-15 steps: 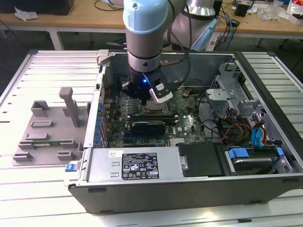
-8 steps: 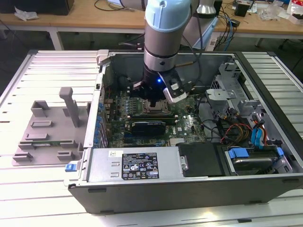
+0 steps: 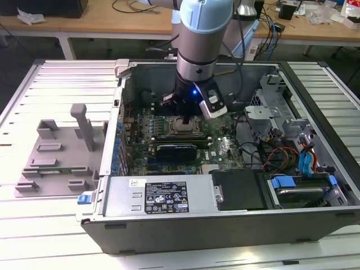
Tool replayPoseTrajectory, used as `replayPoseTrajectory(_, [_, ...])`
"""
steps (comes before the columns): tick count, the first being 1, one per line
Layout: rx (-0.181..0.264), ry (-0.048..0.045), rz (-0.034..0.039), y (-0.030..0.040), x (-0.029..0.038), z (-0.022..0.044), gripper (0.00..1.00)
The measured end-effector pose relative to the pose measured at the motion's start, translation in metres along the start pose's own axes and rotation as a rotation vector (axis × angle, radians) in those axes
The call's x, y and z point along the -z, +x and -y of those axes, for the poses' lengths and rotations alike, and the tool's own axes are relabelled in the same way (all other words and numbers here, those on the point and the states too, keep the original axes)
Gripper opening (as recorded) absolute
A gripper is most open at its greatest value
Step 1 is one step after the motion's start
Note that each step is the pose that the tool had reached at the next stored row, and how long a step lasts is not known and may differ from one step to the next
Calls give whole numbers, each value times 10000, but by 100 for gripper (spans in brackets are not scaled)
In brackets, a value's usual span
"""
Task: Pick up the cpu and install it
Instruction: 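Install the second cpu locking lever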
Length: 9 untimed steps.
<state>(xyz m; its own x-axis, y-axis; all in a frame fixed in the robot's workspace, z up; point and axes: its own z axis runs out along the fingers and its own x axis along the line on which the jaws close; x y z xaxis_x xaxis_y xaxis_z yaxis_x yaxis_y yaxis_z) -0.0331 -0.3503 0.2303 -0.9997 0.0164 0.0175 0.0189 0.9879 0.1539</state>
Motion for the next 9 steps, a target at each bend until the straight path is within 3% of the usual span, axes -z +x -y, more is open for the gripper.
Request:
replayPoseTrajectory(3, [9, 0, 5, 0, 65, -24, 11])
replayPoseTrajectory(9, [8, 4, 6, 1, 65, -24, 11])
